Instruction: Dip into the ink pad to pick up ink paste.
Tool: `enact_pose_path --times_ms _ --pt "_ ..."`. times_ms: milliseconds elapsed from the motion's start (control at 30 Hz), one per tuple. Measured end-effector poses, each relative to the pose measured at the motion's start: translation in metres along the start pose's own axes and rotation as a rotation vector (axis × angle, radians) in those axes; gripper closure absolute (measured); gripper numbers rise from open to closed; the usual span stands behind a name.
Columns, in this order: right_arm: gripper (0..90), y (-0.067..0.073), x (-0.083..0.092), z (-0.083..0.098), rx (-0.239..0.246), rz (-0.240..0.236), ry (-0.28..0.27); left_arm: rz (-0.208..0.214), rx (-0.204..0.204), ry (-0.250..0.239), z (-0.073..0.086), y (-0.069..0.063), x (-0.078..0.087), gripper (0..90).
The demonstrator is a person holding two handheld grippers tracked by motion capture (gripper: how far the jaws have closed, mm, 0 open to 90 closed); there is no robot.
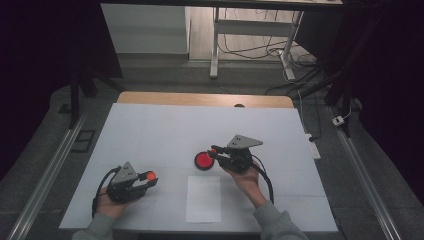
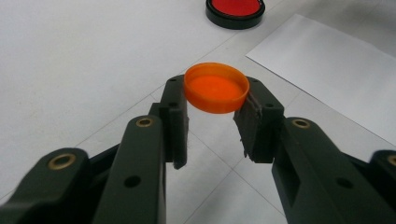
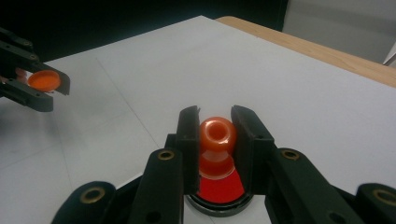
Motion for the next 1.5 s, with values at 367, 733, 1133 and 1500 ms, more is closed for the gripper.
enact_pose_path --times_ms 367,733,1133,1500 --pt "73.0 0.008 0.008 -0.004 0.012 -0.02 -0.008 -0.001 -0.002 0.002 0.0 0.0 0.0 64.7" --pt "72.9 0.011 0.015 -0.003 0.013 -0.032 -0.007 -0.003 -0.001 0.001 0.0 0.001 0.0 64.7" --pt "72.9 0.014 0.022 -0.001 0.013 -0.042 -0.002 -0.004 0.0 0.0 0.001 0.001 0.0 64.7" --pt "72.9 0.02 0.029 0.003 0.011 -0.059 0.008 -0.005 0.0 0.0 0.001 0.001 0.0 64.7"
Point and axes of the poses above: each handheld gripper's, and its own axes: x roughly backward along the jaws, z roughly out of its underside, y roughly to its left, the point moved 8 cm from there along -x, roughly forward along the jaws, and after that the axes turned 5 degrees about -y, right-handed, at the moved point
